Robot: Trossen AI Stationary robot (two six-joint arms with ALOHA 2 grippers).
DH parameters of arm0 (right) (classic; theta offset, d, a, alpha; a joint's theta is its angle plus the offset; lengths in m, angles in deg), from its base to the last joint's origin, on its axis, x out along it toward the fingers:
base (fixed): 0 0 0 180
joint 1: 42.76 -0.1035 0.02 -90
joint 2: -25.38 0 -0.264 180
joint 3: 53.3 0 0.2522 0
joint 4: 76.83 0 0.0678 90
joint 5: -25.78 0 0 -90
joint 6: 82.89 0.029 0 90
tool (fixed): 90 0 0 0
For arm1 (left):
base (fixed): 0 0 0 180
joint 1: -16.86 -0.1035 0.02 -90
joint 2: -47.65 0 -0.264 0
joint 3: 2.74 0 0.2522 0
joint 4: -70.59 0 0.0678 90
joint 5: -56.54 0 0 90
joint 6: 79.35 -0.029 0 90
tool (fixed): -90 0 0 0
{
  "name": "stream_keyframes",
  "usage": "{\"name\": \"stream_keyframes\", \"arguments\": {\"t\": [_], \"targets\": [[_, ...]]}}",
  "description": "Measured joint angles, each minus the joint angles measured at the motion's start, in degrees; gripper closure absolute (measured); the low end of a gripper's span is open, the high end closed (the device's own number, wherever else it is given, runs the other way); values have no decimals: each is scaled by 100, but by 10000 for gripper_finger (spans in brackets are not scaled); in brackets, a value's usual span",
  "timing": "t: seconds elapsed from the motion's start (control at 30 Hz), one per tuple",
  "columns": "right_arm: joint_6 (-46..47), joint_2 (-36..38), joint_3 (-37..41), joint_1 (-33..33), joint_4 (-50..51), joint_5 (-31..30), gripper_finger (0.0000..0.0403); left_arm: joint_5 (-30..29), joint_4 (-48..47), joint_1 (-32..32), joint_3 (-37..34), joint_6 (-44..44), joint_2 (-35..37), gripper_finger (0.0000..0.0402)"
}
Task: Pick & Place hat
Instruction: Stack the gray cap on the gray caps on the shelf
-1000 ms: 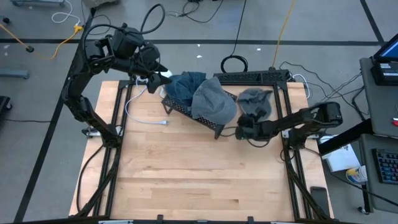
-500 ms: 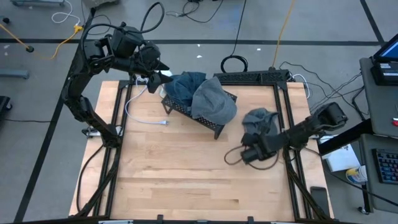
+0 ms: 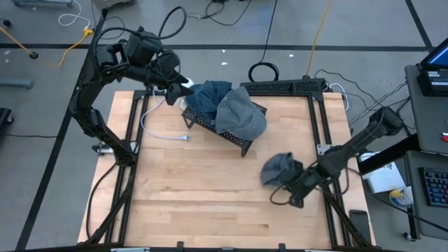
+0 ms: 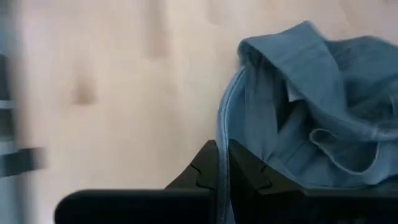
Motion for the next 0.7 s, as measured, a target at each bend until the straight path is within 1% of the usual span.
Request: {"name": "stream_keyframes", "arguments": {"t": [0.13,0.3,0.47,0.7], "targets": [[-48,467,0,-155,-475,193,397,319,-83,25,0,249,0,128],[-193,930,0,-281,-1050,347,397,645,-205,206,0,503,0,122],[-333,1281,0,-312,-1710,617,394,678,-474,455,0,666,-1,120],[-485,1563,2,-312,-2765,585,395,676,-795,882,-1,851,0,133]]}}
